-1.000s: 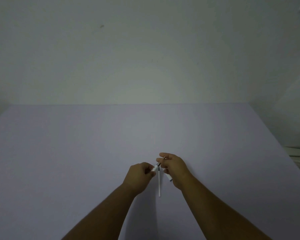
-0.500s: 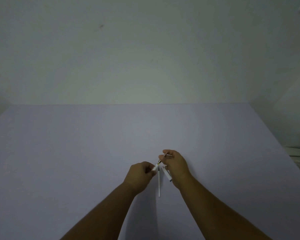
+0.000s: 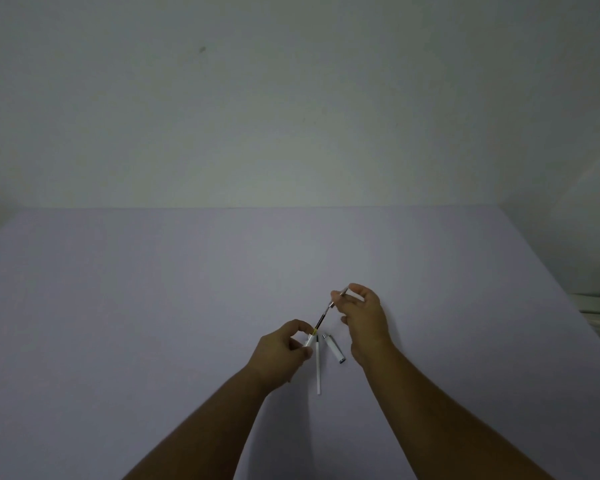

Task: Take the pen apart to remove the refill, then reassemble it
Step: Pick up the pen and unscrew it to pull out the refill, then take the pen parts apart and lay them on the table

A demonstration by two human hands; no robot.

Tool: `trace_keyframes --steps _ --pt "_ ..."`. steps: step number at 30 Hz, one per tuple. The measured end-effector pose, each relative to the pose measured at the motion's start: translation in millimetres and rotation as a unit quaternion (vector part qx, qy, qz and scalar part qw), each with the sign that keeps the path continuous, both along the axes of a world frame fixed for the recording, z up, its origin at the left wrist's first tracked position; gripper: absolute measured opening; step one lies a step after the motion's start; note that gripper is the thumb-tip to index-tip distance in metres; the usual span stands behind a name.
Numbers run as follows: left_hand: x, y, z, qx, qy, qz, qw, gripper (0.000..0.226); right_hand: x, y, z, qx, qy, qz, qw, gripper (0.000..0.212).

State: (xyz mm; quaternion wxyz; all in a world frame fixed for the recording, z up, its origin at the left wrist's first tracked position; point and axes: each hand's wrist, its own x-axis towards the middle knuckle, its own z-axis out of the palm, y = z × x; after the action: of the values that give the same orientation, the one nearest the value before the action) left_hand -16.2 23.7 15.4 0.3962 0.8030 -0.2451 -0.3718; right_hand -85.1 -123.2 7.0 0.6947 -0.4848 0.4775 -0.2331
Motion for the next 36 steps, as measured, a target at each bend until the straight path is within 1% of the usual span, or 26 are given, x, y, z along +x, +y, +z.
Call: trace_keyframes --steps 2,3,4,5,7,8,10,11,15,24,29,36 --pt "0 2 -4 0.005 0.005 0.005 1.0 0.022 -2 -8 -2 -0.011 0.004 -0.036 0.999 0.023" --pt "0 2 -6 0.006 0.006 0.009 1.0 0.022 -4 -10 -6 -0.026 0.022 -0.027 0.999 0.019" --pt "0 3 -7 0.008 0.008 0.012 1.0 0.023 -8 -12 -10 -0.05 0.064 0.004 0.997 0.019" --pt "-1 3 -9 0.009 0.01 0.015 1.0 0.022 -12 -13 -16 -0.083 0.126 0.055 0.987 0.02" --pt "-2 2 -12 0.012 0.01 0.017 1.0 0.022 -23 -11 -28 -0.158 0.251 0.166 0.94 0.019" --pt "-2 2 -13 0.013 0.008 0.016 1.0 0.022 -27 -8 -33 -0.194 0.289 0.211 0.913 0.018" --pt "-3 2 -15 0.014 0.004 0.014 1.0 0.022 -33 -3 -43 -0.255 0.329 0.27 0.868 0.02" --pt "-3 2 -16 0.014 0.002 0.013 1.0 0.022 -34 -1 -46 -0.273 0.336 0.279 0.857 0.022" --pt "-4 2 -19 0.014 -0.006 0.001 1.0 0.021 -36 2 -50 -0.263 0.3 0.24 0.885 0.022" --pt "-5 2 -19 0.016 -0.014 -0.009 1.0 0.02 -38 2 -55 -0.274 0.297 0.244 0.882 0.027" --pt "-6 1 -19 0.015 -0.012 -0.011 1.0 0.021 -39 2 -56 -0.27 0.288 0.231 0.889 0.027" --pt "-6 0 -20 0.011 -0.015 -0.007 1.0 0.023 -42 -1 -56 -0.239 0.276 0.211 0.907 0.027"
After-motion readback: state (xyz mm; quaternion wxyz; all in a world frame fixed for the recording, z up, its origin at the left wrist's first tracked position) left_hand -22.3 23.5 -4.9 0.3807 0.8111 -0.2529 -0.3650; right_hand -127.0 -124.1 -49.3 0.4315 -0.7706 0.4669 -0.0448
